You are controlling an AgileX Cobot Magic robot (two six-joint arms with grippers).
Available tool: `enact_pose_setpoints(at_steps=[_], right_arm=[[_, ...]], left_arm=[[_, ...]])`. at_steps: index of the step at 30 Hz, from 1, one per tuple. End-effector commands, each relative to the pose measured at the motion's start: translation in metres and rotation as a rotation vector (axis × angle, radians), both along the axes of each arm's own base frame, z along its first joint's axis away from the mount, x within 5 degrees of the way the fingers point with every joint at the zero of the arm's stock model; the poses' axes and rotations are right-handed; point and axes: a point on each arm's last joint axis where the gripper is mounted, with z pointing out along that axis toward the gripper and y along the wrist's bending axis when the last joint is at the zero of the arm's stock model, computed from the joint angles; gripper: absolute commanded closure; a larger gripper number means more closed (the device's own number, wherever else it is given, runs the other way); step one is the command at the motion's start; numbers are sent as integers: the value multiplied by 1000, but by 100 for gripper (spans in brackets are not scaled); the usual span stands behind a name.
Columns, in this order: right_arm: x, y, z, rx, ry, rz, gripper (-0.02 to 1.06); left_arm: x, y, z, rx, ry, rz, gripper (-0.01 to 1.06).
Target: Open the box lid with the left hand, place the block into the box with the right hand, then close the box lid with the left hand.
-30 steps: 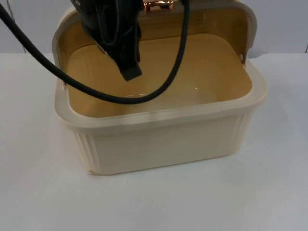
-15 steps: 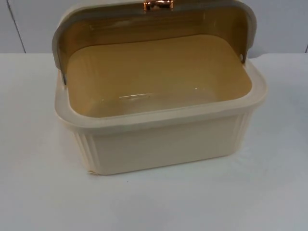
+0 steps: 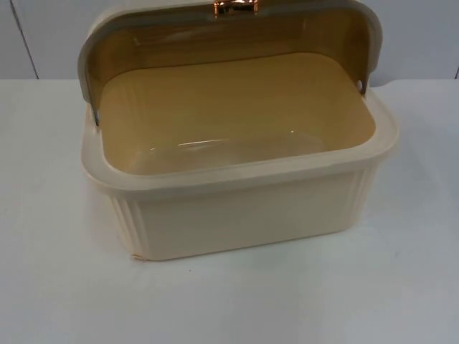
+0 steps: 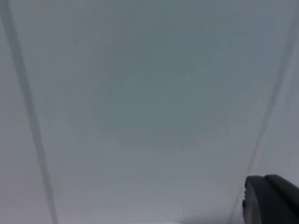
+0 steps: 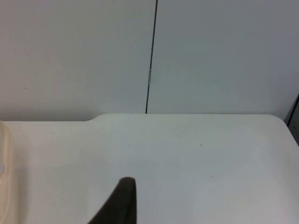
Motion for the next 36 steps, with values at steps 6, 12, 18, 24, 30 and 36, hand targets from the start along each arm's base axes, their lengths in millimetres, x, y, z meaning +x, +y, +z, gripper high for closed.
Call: enact_pose_setpoints(at_steps=[6,12,18,24,30,36], right_arm=[[-2,0,3,0,-16,-1,0],[-1,0,4,11,-28,-2,0],[-1,0,5,33,-40,-8,0],[-1,0,4,36,-27,-12,0],[-2,0,3,36,-18,-15,0],[-2,0,3,36,-22,-14,0]], left_arm=[[-7,47,-35,57,173,193,105],[-8,39,-67,194,285,197,105],[-8,18,-79,271,318,180,105],[-5,6,-74,183,249,148,105],[-5,6,-73,178,242,148,105],[-6,6,-76,164,277,158,76]])
